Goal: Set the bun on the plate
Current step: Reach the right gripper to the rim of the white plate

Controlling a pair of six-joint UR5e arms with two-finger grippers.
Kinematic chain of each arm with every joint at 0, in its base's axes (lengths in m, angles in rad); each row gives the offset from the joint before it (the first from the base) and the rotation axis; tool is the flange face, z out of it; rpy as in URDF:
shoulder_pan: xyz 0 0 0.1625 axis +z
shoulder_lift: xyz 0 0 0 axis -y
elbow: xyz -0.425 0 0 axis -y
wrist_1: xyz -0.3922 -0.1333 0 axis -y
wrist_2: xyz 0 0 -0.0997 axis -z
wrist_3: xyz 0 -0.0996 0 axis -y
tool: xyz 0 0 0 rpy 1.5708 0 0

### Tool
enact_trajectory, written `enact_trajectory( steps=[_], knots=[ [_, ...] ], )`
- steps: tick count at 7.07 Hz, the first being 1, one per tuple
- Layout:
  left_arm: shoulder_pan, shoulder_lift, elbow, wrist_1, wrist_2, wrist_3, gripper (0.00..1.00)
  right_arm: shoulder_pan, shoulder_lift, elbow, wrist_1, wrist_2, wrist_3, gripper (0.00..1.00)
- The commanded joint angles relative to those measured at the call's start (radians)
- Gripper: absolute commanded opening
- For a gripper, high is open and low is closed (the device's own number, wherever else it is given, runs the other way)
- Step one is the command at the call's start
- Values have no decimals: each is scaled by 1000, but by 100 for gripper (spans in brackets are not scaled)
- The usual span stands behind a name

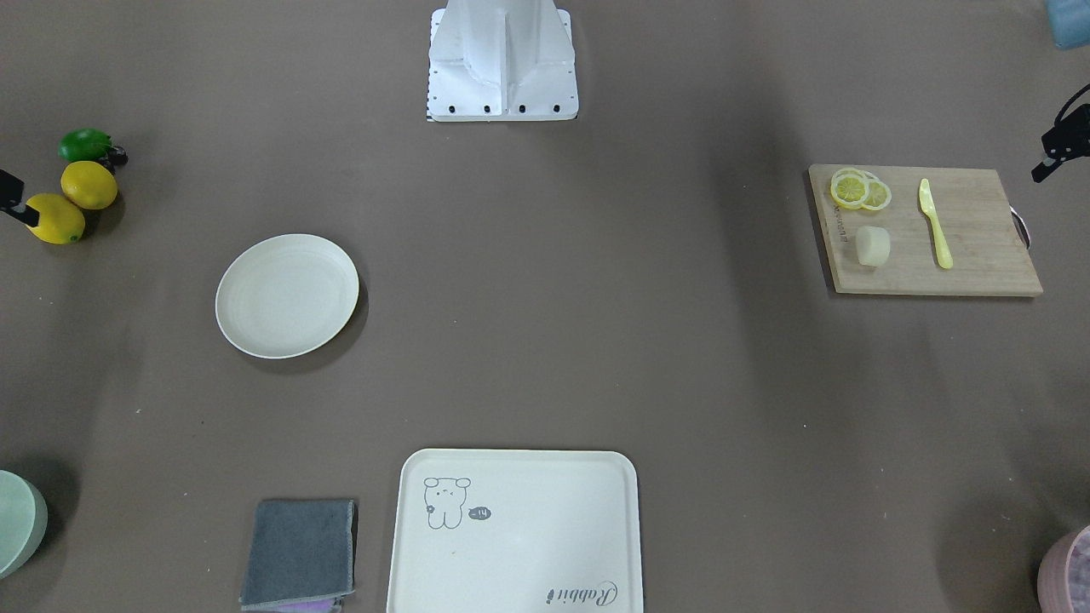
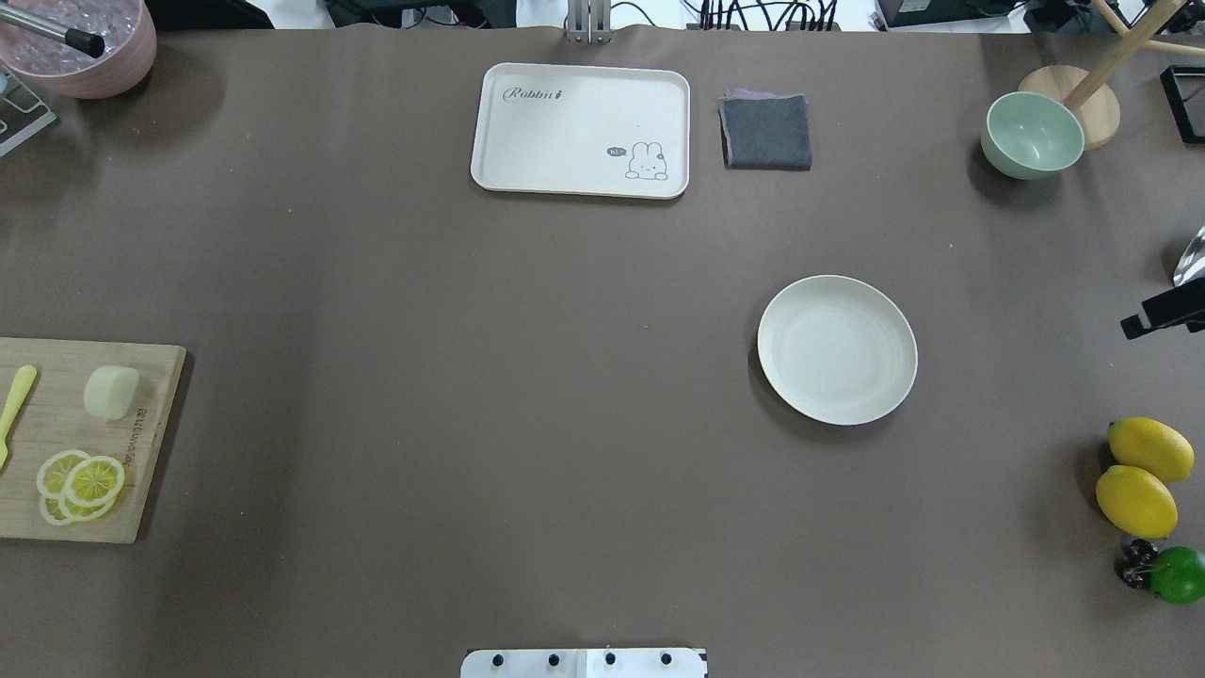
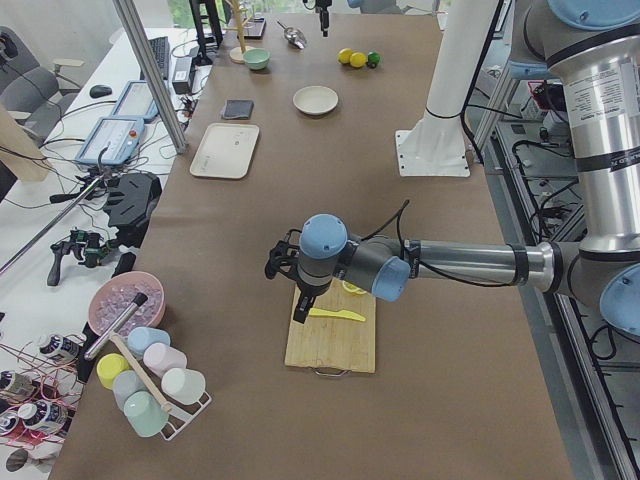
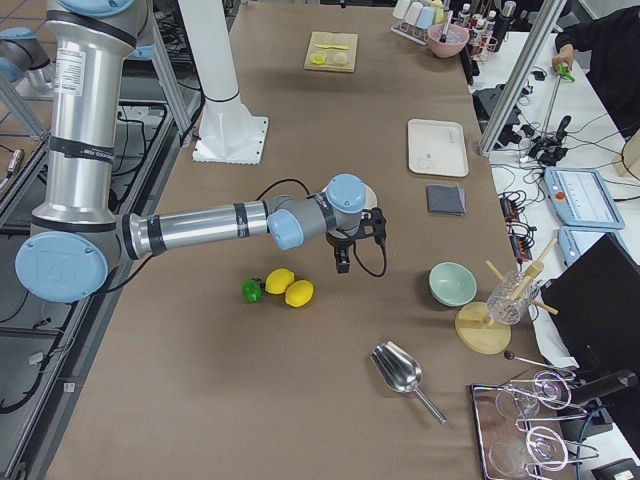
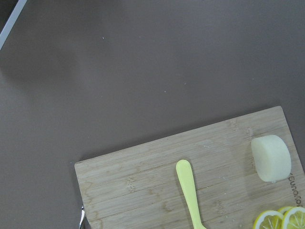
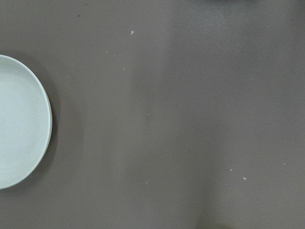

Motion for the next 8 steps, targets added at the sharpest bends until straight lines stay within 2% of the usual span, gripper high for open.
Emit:
enact_trajectory(
  steps=[1,2,4,6,7,8],
  knots=[
    [1,-11,4,1,8,0,98,-149,78,-94,174,-55,221,87],
    [1,-9,3,1,8,0,98,-198,105,-107,176,-136,234,87],
    [1,-9,3,1,8,0,98,-281,238,-189,176,-175,330,86],
    [1,-9,1,1,10,0,98,-327,277,-234,176,-213,372,81],
    [2,-9,0,1,10,0,98,-336,280,-236,175,-213,383,73],
    [1,-9,0,1,10,0,98,-345,292,-246,175,-215,387,54]
  ],
)
